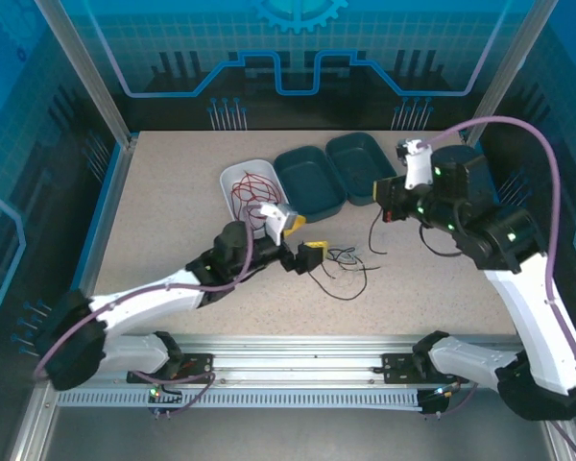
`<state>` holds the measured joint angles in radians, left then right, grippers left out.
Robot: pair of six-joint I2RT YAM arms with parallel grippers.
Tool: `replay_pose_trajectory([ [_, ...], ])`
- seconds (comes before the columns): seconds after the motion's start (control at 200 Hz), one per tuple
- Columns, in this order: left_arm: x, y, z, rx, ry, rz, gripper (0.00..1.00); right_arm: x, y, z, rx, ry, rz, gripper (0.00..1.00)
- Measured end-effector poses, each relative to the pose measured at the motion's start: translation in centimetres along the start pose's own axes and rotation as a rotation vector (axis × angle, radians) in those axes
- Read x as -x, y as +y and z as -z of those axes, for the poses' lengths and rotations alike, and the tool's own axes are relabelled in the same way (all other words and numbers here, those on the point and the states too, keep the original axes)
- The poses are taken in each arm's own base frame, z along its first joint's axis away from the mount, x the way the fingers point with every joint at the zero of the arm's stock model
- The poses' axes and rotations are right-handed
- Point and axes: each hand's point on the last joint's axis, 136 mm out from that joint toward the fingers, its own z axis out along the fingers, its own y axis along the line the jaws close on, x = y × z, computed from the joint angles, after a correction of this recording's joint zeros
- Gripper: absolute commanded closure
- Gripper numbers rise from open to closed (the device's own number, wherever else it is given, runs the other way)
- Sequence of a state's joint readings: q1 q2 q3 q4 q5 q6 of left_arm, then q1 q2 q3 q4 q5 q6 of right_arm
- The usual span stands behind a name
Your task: Untangle the cables
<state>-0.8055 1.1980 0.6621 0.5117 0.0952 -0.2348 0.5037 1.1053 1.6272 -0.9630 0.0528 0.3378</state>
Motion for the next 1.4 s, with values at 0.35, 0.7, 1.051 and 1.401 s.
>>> replay_pose_trajectory([
  [0.35,2.9,3.0,8.8,0.298,-0.088,0.051,0.01,0.4,0.9,-10.2,0.047,0.118,0.036,1.0],
  [0.7,0.6,6.7,12.7,0.525,-0.061,0.073,0.01,0.8,0.4,-18.4,0.016,0.191,0.055,1.0],
  [1.051,-0.3,7.7,13.4,0.585,-0.034,0.085,0.01,0.9,-1.1,-27.0,-0.063,0.253,0.058,1.0],
  [1.401,-0.5,8.2,13.8,0.623,-0.031,0.076,0.01,0.2,-3.0,-33.0,-0.141,0.258,0.081,1.0],
])
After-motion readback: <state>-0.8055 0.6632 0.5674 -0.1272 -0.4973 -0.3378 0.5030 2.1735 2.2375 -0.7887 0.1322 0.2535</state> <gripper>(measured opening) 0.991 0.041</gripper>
